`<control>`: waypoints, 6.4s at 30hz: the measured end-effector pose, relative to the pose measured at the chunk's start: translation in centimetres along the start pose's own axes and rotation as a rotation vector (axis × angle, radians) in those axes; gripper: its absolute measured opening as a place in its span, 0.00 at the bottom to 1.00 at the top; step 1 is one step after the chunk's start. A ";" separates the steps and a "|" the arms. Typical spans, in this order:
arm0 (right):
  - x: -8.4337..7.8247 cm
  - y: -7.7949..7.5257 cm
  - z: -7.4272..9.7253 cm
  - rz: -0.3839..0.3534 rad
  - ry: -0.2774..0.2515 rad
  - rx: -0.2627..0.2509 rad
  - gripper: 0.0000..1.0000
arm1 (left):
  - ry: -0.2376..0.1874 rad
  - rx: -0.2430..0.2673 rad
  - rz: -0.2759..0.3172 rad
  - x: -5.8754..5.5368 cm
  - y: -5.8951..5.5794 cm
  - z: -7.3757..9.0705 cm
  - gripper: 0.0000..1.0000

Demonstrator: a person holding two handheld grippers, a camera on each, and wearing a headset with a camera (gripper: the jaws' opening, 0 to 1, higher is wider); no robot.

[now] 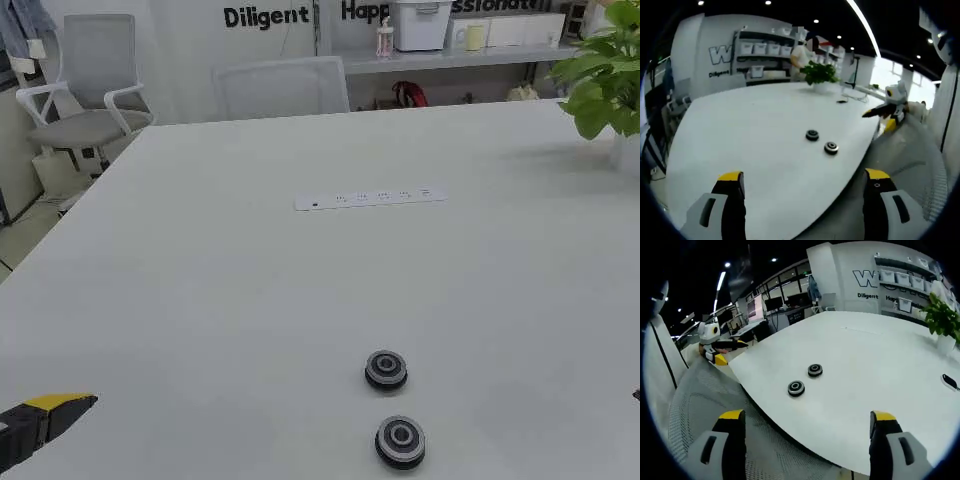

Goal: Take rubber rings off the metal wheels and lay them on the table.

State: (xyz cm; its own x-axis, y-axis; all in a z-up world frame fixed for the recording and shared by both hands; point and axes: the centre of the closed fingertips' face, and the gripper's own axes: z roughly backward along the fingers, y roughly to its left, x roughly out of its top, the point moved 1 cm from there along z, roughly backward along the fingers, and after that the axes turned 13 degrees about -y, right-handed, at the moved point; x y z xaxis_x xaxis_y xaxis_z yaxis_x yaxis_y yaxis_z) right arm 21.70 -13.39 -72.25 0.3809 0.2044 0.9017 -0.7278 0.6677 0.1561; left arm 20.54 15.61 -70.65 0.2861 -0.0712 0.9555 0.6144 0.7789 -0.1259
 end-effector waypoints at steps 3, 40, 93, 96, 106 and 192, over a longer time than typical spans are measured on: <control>0.1 0.1 -0.1 0.000 -0.001 0.008 1.00 | 0.003 0.005 0.001 -0.1 0.0 0.1 1.00; 0.1 0.3 0.4 -0.001 -0.006 0.011 1.00 | 0.007 -0.001 -0.033 0.2 -0.4 0.5 1.00; 9.7 0.0 1.1 0.179 -0.145 0.073 0.95 | -0.021 -0.071 -0.237 8.4 -0.1 1.1 0.99; 10.5 0.0 0.8 0.190 -0.161 0.080 0.95 | -0.030 -0.089 -0.273 9.5 0.0 0.5 0.99; 13.5 -0.2 -0.2 0.234 -0.209 0.107 0.93 | -0.064 -0.175 -0.361 12.8 -0.5 -1.7 0.99; -0.9 1.1 -12.6 0.146 0.012 0.484 0.41 | -0.051 -0.582 -0.172 -0.9 -8.0 -17.1 0.41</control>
State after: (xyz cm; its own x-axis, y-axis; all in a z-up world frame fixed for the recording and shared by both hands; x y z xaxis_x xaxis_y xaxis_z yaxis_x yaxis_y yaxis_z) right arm 27.75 -3.79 -78.01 0.2595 0.2813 0.9239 -0.9540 0.2232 0.2000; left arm 27.95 -1.25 -75.09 0.1201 -0.1251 0.9849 0.9539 0.2895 -0.0795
